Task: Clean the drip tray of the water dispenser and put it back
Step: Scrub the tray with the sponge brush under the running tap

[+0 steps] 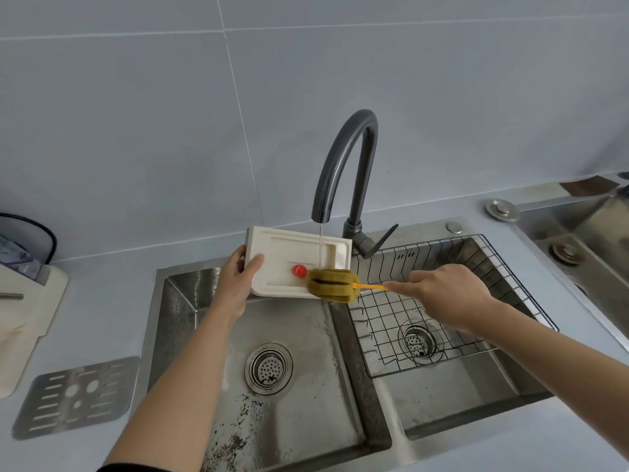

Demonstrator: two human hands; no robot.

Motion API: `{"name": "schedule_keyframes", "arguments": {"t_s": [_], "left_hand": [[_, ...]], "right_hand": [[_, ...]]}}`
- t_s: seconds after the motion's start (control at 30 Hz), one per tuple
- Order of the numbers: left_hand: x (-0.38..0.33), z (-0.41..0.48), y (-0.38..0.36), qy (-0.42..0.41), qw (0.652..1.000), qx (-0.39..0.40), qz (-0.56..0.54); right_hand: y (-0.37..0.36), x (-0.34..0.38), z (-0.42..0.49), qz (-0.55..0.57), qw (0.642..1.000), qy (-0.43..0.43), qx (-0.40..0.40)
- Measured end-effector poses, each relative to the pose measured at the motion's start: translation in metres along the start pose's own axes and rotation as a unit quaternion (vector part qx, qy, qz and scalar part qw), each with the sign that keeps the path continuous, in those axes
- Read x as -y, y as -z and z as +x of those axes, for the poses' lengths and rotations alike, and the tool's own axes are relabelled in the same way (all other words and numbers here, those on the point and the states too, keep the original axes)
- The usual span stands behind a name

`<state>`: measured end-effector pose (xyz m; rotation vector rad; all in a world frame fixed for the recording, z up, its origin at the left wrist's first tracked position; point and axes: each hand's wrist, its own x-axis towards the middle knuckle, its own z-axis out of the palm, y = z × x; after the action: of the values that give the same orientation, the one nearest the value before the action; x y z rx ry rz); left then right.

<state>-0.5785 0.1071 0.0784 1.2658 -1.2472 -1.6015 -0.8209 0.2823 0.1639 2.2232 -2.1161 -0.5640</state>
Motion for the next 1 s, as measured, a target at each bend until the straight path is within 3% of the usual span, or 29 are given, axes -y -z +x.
{"name": "schedule_keyframes", "arguments": {"t_s": [0.3, 0.53, 0.8, 1.0], "left_hand": [[-0.002, -0.003, 0.022, -0.02, 1.0, -0.018, -0.004], [0.001, -0.005, 0.027, -0.019, 1.0, -0.021, -0.009], [-0.007, -0.011, 0.013, -0.025, 0.999, -0.006, -0.033], [-0.003, -0.009, 0.004, -0.02, 0.998, -0.017, -0.054]], "right_hand": [[0.007, 0.0, -0.005, 0.017, 0.998, -0.062, -0.01], [0.009, 0.009, 0.0, 0.086, 0.987, -0.079, -0.107], [0.012, 0.032, 0.005, 0.044, 0.995, -0.064, -0.068], [-0.001, 0.037, 0.0, 0.08, 0.994, -0.05, -0.051]]}}
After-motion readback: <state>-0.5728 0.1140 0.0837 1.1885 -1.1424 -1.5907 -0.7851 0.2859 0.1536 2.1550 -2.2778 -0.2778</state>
